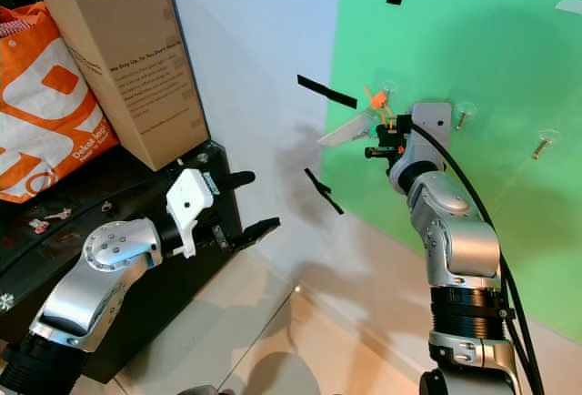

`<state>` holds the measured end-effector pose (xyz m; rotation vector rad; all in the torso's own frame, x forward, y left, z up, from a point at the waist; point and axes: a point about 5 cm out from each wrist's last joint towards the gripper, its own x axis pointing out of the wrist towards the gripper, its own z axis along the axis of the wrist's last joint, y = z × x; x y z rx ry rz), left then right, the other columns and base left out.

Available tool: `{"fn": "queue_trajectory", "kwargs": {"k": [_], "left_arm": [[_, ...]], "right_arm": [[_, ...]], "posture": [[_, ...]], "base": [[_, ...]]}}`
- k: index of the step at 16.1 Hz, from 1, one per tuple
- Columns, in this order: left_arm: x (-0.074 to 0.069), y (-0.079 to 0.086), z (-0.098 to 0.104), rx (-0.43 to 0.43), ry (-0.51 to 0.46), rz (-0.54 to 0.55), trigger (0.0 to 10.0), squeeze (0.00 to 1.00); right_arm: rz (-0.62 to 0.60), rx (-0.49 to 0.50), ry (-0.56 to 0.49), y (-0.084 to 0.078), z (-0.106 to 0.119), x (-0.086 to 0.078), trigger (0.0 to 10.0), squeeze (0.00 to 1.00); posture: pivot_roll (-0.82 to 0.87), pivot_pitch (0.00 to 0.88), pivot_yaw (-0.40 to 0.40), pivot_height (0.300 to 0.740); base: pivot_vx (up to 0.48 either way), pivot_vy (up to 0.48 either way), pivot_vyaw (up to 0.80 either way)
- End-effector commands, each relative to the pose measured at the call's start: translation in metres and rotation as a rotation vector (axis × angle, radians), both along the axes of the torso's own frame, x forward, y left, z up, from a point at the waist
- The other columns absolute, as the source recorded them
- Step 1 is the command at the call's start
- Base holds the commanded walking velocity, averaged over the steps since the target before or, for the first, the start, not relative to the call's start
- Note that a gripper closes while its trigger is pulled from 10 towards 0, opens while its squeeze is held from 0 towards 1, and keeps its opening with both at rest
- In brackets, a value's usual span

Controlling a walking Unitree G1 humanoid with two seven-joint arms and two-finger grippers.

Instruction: Hang keys on a hook

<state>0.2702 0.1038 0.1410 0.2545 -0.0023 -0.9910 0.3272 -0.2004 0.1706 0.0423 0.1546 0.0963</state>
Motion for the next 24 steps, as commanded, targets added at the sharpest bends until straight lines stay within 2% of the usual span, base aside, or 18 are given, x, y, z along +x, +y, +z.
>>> {"fn": "queue_trajectory", "kwargs": {"k": [1, 2, 5, 6, 7, 9, 11, 12, 13, 14, 15, 17, 20, 22, 24], "left_arm": [[0.000, 0.001, 0.006, -0.004, -0.023, -0.005, 10.0, 0.00], [0.001, 0.000, 0.008, -0.019, -0.025, -0.007, 10.0, 0.00], [0.001, -0.003, 0.010, -0.034, -0.023, -0.016, 10.0, 0.00], [0.002, -0.002, 0.010, -0.038, -0.024, -0.014, 10.0, 0.00], [0.002, -0.002, 0.012, -0.045, -0.026, -0.008, 10.0, 0.00], [0.002, -0.001, 0.013, -0.055, -0.027, 0.006, 10.0, 0.00], [0.002, 0.004, 0.013, -0.059, -0.030, 0.050, 10.0, 0.00], [0.003, 0.007, 0.011, -0.055, -0.029, 0.084, 10.0, 0.00], [0.006, 0.017, 0.006, -0.030, -0.034, 0.209, 10.0, 0.00], [0.007, 0.021, 0.003, -0.025, -0.032, 0.255, 10.0, 0.00], [0.006, 0.035, -0.006, 0.015, -0.040, 0.387, 10.0, 0.00], [0.000, 0.052, -0.021, 0.028, -0.021, 0.557, 10.0, 0.00], [-0.009, 0.058, -0.035, 0.081, -0.016, 0.662, 10.0, 0.00], [-0.009, 0.058, -0.038, 0.073, -0.010, 0.703, 10.0, 0.00], [-0.009, 0.059, -0.039, 0.072, -0.015, 0.725, 10.0, 0.00]], "right_arm": [[-0.019, 0.004, 0.062, -0.005, -0.013, -0.004, 10.0, 0.00], [-0.021, 0.017, 0.045, -0.004, -0.011, -0.005, 10.0, 1.00], [-0.029, 0.026, 0.044, -0.007, -0.010, -0.005, 10.0, 1.00], [-0.002, 0.068, 0.036, -0.004, -0.008, -0.007, 10.0, 1.00], [0.011, 0.051, 0.055, -0.002, -0.010, -0.011, 10.0, 1.00], [0.058, 0.068, 0.011, 0.005, -0.008, -0.020, 10.0, 1.00], [0.095, -0.008, 0.027, 0.010, -0.018, -0.034, 10.0, 1.00], [0.112, -0.029, 0.023, 0.013, -0.021, -0.039, 10.0, 1.00], [0.131, -0.093, 0.036, 0.018, -0.033, -0.051, 10.0, 1.00], [0.134, -0.105, 0.048, 0.020, -0.039, -0.057, 10.0, 1.00], [0.089, -0.147, 0.075, 0.024, -0.055, -0.068, 10.0, 1.00], [-0.003, -0.169, 0.067, 0.026, -0.068, -0.078, 10.0, 1.00], [0.008, -0.131, 0.090, 0.036, -0.076, -0.083, 10.0, 1.00], [0.023, -0.080, 0.046, 0.044, -0.072, -0.081, 10.0, 1.00], [0.025, -0.073, 0.038, 0.044, -0.070, -0.080, 10.0, 1.00]], "posture": [[-0.06, 0.000, 0.065, 0.740], [-0.06, 0.000, 0.068, 0.740], [-0.06, 0.000, 0.068, 0.740], [-0.06, 0.000, 0.068, 0.740], [-0.06, 0.000, 0.065, 0.740], [-0.06, 0.000, 0.063, 0.740], [-0.06, 0.000, 0.060, 0.740], [-0.06, 0.000, 0.062, 0.740], [-0.06, 0.000, 0.061, 0.740], [-0.06, 0.000, 0.061, 0.740], [-0.06, 0.000, 0.055, 0.740], [-0.05, 0.000, 0.041, 0.740], [-0.04, 0.000, 0.023, 0.740], [-0.04, 0.000, 0.020, 0.740], [-0.04, 0.000, 0.020, 0.740]], "base": [[0.000, 0.000, 0.00], [0.000, 0.000, 0.00], [0.000, 0.000, 0.00], [0.000, 0.000, 0.00], [0.000, 0.000, 0.00], [0.000, 0.000, 0.00], [0.000, 0.000, 0.00], [0.000, 0.000, 0.00], [0.000, 0.000, 0.80], [0.000, 0.000, 0.80], [0.000, 0.000, 0.80], [0.000, 0.000, 0.80], [0.000, 0.000, 0.80], [0.000, 0.000, 0.80], [0.000, 0.000, 0.80]]}}
